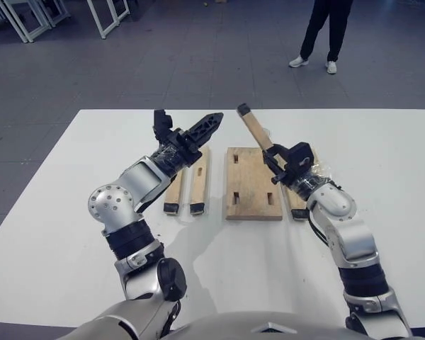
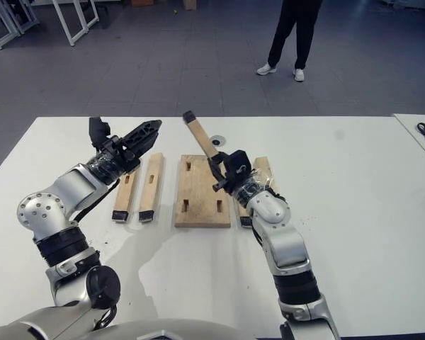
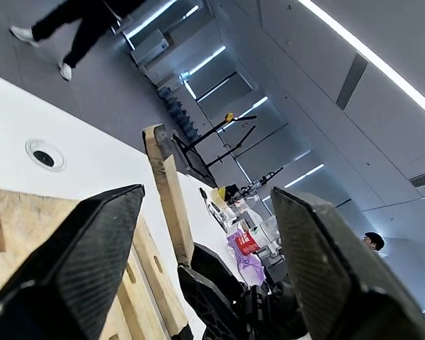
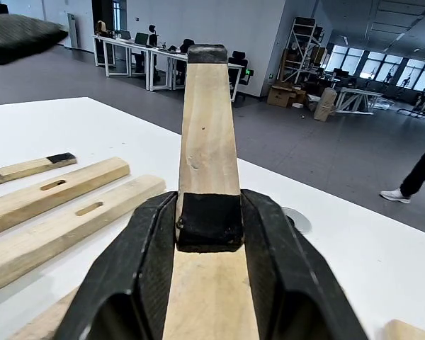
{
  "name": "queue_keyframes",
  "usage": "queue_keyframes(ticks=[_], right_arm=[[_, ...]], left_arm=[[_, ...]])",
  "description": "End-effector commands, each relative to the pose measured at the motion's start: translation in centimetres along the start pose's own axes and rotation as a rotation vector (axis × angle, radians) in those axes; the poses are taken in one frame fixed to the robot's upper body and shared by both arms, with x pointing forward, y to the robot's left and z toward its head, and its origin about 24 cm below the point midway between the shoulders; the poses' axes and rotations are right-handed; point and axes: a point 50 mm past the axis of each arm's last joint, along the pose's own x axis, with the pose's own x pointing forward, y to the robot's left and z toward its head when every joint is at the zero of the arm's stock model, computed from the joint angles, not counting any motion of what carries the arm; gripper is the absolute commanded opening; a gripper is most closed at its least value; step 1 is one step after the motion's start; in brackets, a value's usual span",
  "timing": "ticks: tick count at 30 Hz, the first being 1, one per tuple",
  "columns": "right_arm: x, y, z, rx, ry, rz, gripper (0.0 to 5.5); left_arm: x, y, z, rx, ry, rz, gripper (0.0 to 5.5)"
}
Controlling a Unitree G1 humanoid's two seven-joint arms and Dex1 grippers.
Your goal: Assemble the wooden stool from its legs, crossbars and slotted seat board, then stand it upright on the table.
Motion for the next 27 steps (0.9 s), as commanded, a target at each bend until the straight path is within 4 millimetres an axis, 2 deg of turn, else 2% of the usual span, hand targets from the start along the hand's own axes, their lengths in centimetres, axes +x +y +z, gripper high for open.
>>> queue_keyframes(ticks=[1,4,10,17,27], right_arm=[[0.3,1.1,0.7,0.004,-0.014,0.045,1.30],[0.5,1.6,0.8,0.001,-0.017,0.068,1.30],[0.7,2.8,0.7,0.005,-0.020,0.110,1.30],[0.7,4.1,0.7,0.022,-0.019,0.166,1.30],[0.8,3.9,0.5,0.041,-0.010,0.145,1.30]], left_arm=[[0.0,1.5,0.1,-0.057,0.044,0.054,3.30],[0.2,1.9,-0.1,-0.102,0.055,0.044,3.30],[0.7,1.5,0.3,-0.142,0.057,-0.018,3.30],[0.7,2.5,0.1,-0.167,0.051,0.031,3.30],[0.5,1.5,0.0,-0.152,0.067,-0.043,1.66]])
